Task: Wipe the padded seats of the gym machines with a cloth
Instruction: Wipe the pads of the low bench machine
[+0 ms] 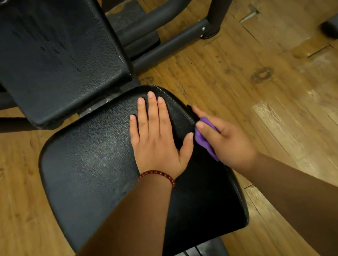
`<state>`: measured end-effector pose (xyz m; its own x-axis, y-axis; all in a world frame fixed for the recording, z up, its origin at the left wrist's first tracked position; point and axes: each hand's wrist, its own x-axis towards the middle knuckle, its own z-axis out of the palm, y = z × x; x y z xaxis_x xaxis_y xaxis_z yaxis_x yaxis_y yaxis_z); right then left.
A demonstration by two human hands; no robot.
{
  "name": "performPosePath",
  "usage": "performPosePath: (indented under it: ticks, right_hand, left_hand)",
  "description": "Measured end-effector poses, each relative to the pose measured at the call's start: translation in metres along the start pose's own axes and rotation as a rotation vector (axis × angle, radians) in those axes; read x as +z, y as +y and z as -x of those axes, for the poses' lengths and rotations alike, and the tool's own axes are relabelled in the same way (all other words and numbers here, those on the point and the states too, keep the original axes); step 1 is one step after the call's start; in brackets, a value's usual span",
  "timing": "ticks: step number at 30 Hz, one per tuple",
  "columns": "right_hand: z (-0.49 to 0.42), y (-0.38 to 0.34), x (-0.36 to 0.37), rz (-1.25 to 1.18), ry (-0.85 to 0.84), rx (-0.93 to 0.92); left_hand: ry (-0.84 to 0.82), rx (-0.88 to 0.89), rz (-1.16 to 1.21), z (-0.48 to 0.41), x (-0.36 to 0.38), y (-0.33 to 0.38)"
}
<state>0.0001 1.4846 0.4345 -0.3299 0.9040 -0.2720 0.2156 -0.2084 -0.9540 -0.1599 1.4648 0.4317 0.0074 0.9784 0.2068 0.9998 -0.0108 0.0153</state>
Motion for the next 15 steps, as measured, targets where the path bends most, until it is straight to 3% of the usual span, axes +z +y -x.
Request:
performPosePath:
  ticks: [4,9,15]
  right_hand:
    - [0.009,0.008,0.001,-0.045,0.023,0.077]
    - [-0.014,-0.011,0.005,-0.066,0.056,0.026]
    - [0.034,0.016,0.002,-0.086,0.079,0.092]
  left_hand:
    - [-0.013,0.026,-0.015,0.001,0.0,0.001]
    - [-0.034,0.047,-0.034,0.002,-0.002,0.002]
    - [-0.025,0.128,-0.006,0.006,-0.003,-0.002]
